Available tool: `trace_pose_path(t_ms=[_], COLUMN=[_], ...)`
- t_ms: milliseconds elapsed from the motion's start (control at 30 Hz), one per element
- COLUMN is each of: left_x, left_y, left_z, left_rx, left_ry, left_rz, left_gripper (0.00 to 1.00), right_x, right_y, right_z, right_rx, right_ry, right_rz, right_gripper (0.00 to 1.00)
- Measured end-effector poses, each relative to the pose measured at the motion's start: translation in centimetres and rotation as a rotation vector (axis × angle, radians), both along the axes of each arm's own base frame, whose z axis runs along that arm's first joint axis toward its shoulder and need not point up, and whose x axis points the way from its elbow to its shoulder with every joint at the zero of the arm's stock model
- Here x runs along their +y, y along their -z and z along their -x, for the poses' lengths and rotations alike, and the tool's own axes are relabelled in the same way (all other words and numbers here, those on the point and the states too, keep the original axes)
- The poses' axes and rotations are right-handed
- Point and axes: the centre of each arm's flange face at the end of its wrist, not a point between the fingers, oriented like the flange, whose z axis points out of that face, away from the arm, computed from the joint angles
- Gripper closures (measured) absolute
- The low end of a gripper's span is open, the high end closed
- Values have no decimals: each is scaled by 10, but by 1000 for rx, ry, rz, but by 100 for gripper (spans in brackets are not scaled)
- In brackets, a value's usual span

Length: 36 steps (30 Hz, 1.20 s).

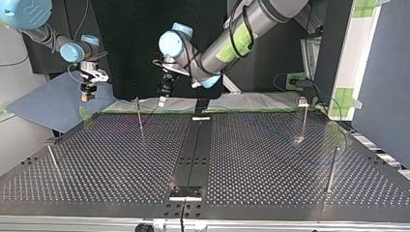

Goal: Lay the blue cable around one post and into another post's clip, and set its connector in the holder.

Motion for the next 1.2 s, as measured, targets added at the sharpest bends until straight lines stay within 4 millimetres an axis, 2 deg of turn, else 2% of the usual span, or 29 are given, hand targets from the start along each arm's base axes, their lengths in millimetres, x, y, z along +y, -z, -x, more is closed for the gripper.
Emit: trace_pose_path(t_ms=[467, 800, 1200], left_x=[32, 64, 112], left_y=[-36, -62, -95], left_z=[17, 22, 13], left_rx=[-31, -65, -145], left_ry=[-52, -81, -105], left_rz=[57, 109, 185], left_gripper=[0, 0, 0], right_x=[1, 1, 0], right_y=[1, 0, 0], right_z=[-4, -6, -7], right_rx=[0, -1, -1], right_ry=[-7, -9, -12], right_rz=[-1, 1, 1], right_gripper=[100, 100, 100])
